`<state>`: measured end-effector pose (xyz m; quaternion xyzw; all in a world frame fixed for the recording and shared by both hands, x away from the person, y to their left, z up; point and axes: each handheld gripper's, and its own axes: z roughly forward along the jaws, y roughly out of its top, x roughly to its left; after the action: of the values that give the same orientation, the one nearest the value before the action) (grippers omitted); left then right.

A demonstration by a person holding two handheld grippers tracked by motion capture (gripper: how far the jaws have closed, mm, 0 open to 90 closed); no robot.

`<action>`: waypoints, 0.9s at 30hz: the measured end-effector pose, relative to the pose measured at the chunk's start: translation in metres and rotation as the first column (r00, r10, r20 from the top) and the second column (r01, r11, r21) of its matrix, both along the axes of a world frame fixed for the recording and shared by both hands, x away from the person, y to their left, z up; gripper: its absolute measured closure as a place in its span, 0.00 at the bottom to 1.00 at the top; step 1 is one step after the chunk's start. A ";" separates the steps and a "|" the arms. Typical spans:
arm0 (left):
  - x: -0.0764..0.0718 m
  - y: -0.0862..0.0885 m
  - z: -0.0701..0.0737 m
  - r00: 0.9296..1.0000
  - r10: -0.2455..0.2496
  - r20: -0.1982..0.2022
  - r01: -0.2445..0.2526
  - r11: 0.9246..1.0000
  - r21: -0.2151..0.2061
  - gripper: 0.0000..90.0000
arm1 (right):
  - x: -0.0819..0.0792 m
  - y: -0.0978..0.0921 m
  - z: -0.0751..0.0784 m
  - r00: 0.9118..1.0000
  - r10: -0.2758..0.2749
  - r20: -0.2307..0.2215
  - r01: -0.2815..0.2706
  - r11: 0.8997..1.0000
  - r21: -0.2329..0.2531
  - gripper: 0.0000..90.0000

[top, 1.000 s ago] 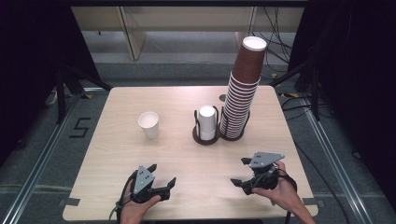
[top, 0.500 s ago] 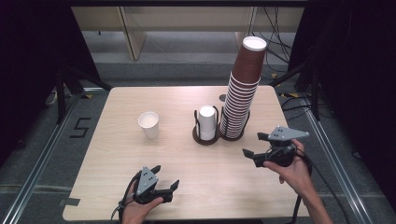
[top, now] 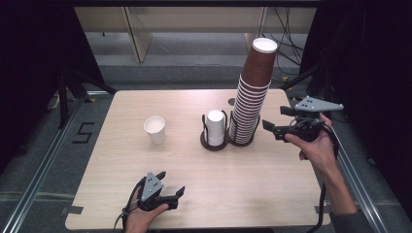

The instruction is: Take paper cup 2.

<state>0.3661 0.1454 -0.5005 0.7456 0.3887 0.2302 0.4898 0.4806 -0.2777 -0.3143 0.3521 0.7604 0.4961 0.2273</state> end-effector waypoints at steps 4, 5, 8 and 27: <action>0.001 0.001 0.000 1.000 0.002 -0.003 -0.002 1.000 0.003 0.17 | 0.012 0.002 0.017 0.999 -0.032 0.006 0.032 0.999 -0.016 0.17; 0.001 0.001 0.000 1.000 0.000 -0.004 0.000 1.000 0.003 0.17 | 0.015 0.001 0.022 1.000 -0.025 0.003 0.025 1.000 -0.014 0.17; 0.000 0.000 0.000 1.000 -0.006 -0.004 0.006 1.000 0.008 0.17 | 0.023 0.001 0.034 0.999 -0.028 0.015 0.029 1.000 -0.002 0.17; 0.001 -0.001 -0.001 1.000 -0.026 -0.006 0.026 1.000 0.007 0.17 | 0.073 0.026 0.093 0.997 -0.059 0.041 0.058 0.998 0.037 0.17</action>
<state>0.3670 0.1445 -0.5013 0.7530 0.3796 0.2229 0.4891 0.5537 -0.2521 -0.2212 0.3677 0.7358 0.5101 0.2515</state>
